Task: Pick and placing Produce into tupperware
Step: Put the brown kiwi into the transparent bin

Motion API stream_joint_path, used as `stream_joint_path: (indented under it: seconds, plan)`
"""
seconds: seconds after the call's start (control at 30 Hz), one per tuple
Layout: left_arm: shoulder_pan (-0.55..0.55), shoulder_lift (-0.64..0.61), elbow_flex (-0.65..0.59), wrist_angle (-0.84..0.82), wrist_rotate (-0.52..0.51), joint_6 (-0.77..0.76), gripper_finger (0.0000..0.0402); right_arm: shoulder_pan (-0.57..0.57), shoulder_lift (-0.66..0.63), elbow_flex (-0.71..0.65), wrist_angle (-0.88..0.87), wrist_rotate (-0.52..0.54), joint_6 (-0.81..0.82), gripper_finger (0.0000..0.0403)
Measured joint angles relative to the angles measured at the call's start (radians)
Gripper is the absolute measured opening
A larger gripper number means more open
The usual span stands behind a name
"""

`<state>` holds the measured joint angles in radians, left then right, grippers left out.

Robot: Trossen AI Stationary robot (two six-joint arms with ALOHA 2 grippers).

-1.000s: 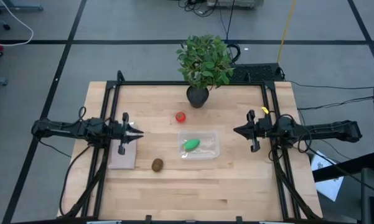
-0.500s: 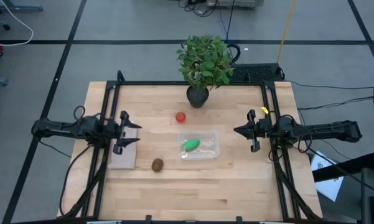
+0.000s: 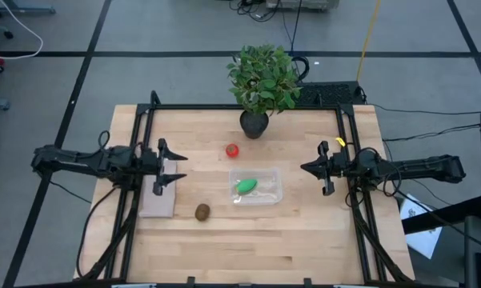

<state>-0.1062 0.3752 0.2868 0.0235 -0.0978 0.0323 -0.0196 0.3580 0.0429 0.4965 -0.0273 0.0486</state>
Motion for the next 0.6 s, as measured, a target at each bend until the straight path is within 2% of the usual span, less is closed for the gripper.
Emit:
stream_joint_path:
  seconds: [0.2, 0.6]
  plan:
    - [0.000, 0.154, 0.101, -0.081, 0.040, -0.047, 0.0266, 0.000, 0.000, 0.000, -0.008, 0.000, 0.000, 0.0000]
    - [-0.034, 0.431, 0.362, -0.390, 0.039, -0.186, 0.0266, 0.000, 0.000, -0.001, -0.022, 0.000, 0.003, 0.0000]
